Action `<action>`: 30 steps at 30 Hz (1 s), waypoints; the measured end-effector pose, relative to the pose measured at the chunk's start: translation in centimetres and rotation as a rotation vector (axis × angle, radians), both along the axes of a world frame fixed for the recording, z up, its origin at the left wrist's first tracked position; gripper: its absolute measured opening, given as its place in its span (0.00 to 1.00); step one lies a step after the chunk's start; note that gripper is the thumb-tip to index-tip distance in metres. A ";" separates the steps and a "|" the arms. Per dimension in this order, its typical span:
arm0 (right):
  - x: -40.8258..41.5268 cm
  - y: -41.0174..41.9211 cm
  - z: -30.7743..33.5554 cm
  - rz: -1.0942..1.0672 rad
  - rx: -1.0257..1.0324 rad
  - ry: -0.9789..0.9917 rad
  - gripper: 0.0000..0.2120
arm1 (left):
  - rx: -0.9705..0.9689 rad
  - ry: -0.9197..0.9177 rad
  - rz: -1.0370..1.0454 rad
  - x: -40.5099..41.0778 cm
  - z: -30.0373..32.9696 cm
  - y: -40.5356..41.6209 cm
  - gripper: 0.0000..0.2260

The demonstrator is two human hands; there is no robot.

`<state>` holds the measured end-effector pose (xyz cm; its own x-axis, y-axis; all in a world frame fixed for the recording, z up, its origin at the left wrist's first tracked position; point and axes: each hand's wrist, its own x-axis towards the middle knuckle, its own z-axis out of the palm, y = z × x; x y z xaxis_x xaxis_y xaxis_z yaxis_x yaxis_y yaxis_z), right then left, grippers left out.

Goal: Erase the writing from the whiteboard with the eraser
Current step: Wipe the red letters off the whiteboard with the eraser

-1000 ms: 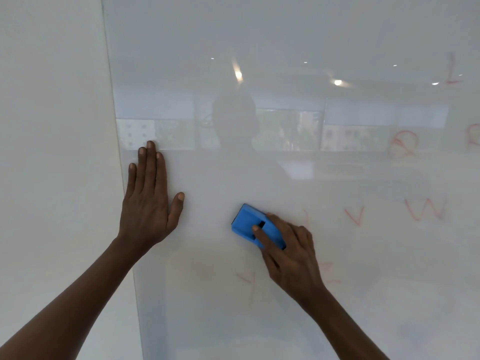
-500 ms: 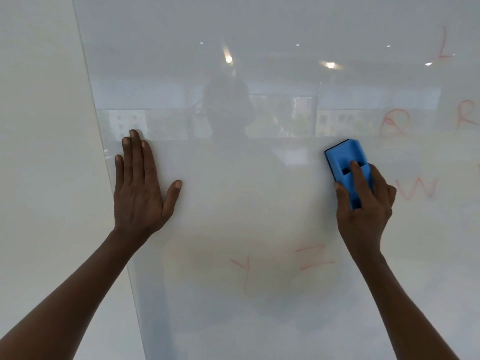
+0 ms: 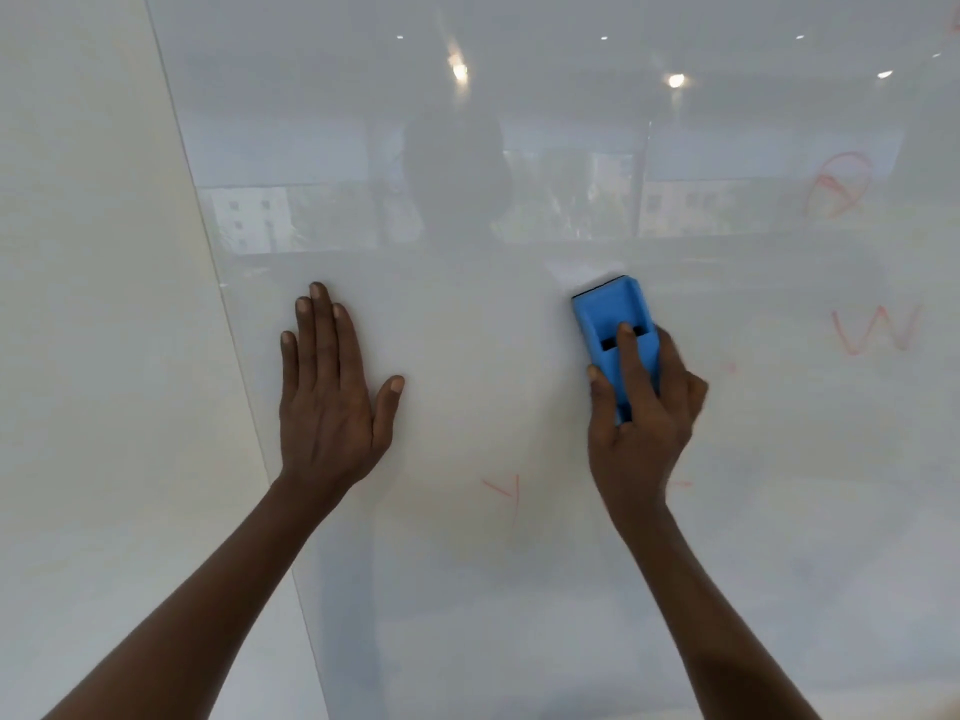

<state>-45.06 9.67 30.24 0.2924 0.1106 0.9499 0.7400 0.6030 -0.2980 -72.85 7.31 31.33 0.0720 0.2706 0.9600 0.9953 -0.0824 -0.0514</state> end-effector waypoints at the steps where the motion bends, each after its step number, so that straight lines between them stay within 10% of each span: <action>1: -0.9 -0.3 -0.5 0.006 0.003 -0.048 0.20 | 0.004 -0.001 -0.001 0.0 -0.1 0.1 0.36; 13: -8.6 -3.4 -10.4 0.103 -0.053 -0.479 0.19 | 0.010 -0.031 0.000 0.3 -0.6 0.0 0.33; 30: -0.5 -1.8 -11.5 -0.011 -0.027 -0.462 0.21 | 0.001 -0.049 -0.002 1.4 -4.5 0.4 0.35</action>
